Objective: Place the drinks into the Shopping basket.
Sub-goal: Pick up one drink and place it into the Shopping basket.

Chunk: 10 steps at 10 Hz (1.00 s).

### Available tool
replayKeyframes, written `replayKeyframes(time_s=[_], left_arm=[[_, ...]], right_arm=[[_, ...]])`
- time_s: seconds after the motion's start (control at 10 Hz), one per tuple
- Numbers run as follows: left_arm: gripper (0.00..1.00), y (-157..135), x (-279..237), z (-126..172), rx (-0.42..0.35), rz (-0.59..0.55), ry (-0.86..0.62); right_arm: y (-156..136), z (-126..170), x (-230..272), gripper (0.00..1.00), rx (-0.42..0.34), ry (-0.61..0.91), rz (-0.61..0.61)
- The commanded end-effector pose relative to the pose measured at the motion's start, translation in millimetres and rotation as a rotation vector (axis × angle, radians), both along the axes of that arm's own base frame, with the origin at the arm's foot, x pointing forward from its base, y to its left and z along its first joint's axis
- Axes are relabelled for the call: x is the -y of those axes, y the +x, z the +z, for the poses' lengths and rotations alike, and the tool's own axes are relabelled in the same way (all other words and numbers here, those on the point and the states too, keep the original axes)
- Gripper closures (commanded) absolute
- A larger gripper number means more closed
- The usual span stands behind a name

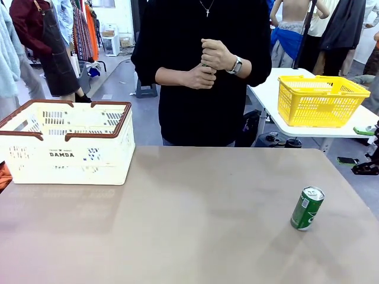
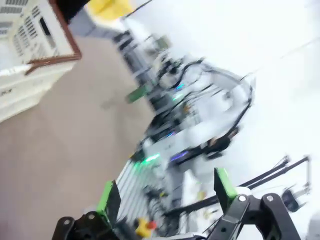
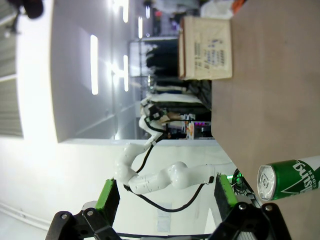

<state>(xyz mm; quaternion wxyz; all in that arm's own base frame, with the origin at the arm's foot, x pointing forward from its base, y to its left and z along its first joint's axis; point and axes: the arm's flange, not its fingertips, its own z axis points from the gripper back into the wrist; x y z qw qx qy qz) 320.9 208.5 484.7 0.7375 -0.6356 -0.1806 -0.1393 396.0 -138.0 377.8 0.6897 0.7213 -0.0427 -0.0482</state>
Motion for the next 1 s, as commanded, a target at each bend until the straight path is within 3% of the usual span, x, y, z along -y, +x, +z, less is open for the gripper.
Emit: replayKeyframes(time_s=[0.0, 0.9], left_arm=[[0.00, -11.8, 9.9, 25.0, 0.046, -0.019, 0.162], [0.00, -11.8, 9.9, 25.0, 0.046, -0.019, 0.162]], right_arm=[[-0.4, 4.7, 1.6, 0.00, -0.005, -0.007, 0.014], [-0.4, 4.7, 1.6, 0.00, -0.005, -0.007, 0.014]])
